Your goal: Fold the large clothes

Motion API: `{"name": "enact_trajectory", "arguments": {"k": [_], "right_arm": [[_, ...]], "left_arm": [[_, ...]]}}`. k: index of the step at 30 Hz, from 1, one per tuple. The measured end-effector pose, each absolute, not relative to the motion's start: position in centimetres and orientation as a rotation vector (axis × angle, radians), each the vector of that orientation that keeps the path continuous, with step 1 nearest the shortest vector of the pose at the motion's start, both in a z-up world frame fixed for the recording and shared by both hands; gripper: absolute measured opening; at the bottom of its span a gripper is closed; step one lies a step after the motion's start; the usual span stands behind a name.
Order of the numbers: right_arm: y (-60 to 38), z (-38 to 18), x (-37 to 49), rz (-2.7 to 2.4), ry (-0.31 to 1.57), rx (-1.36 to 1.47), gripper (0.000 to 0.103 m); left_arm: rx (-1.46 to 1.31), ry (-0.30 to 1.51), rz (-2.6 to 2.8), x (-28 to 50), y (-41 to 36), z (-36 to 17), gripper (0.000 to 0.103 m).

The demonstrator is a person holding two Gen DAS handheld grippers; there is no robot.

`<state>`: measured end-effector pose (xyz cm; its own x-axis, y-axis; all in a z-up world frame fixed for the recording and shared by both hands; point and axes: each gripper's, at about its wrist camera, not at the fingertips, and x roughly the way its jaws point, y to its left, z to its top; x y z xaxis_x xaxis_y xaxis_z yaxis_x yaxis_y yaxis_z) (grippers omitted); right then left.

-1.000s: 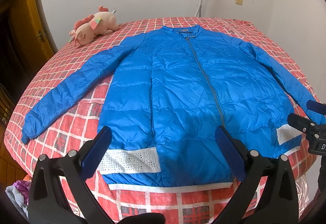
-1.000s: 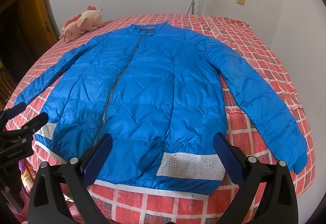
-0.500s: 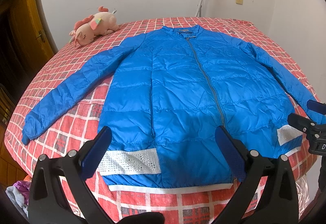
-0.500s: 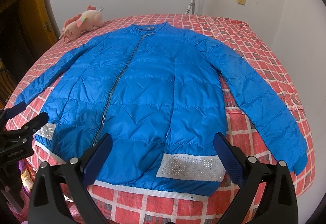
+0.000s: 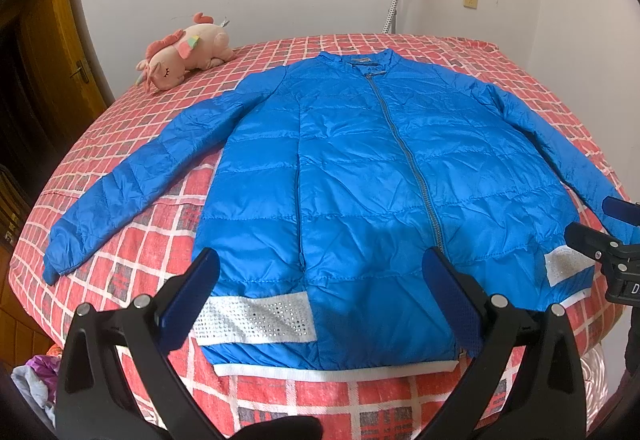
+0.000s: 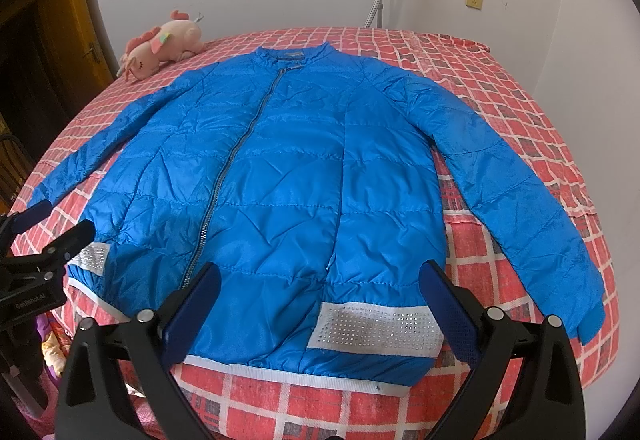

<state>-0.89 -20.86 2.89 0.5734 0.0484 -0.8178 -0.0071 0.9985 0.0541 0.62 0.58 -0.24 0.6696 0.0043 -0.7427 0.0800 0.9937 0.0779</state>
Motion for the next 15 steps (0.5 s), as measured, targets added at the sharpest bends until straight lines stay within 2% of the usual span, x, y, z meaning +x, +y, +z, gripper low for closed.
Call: {"name": "enact_trajectory", "arguments": {"k": [15], "right_arm": [[-20.94,2.93,-1.07,0.033,0.958,0.047,0.099]], "left_arm": [[0.111,0.831,-0.038,0.70,0.83,-0.17,0.100]]}}
